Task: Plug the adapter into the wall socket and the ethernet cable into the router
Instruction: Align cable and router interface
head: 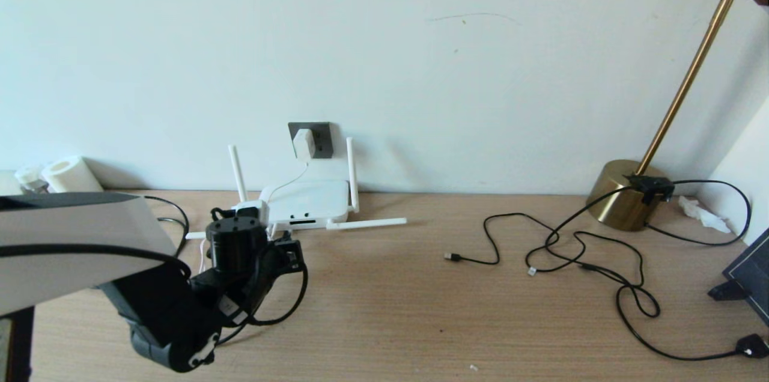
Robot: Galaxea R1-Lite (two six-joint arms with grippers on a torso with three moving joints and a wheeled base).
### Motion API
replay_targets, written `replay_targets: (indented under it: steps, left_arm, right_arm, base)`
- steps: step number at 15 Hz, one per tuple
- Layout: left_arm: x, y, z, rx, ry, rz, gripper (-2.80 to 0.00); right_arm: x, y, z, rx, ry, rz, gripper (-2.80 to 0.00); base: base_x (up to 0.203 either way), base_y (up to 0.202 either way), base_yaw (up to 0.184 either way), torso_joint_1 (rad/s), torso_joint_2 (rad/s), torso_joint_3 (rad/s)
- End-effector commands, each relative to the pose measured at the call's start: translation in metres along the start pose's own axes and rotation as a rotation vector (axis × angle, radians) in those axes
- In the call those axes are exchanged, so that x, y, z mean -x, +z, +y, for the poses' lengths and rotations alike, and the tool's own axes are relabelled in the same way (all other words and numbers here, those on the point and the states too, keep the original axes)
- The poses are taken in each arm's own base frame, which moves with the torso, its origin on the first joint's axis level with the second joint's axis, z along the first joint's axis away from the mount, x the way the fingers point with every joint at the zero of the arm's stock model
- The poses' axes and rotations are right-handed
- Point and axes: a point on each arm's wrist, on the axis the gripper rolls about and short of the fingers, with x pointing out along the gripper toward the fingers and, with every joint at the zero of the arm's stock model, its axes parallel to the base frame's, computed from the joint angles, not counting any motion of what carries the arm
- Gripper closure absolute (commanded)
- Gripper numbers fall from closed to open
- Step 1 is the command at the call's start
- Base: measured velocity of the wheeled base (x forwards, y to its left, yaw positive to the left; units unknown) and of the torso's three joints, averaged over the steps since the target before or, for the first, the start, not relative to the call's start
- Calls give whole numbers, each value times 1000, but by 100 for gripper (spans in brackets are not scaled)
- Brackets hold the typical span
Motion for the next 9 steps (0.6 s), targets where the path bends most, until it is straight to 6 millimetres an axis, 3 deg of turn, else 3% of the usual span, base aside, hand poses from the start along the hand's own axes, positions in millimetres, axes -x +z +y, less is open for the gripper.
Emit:
replay_targets:
  steps: [1,9]
  left_arm:
    - [0,1,0,4,1,-8,0]
    - [-1,3,-1,6,-1,-15,0]
  right_arm:
    - [0,0,0,1,1,0,0]
    - [0,0,0,1,1,2,0]
  base:
    - [0,0,0,0,0,0]
    - [0,0,0,0,0,0]
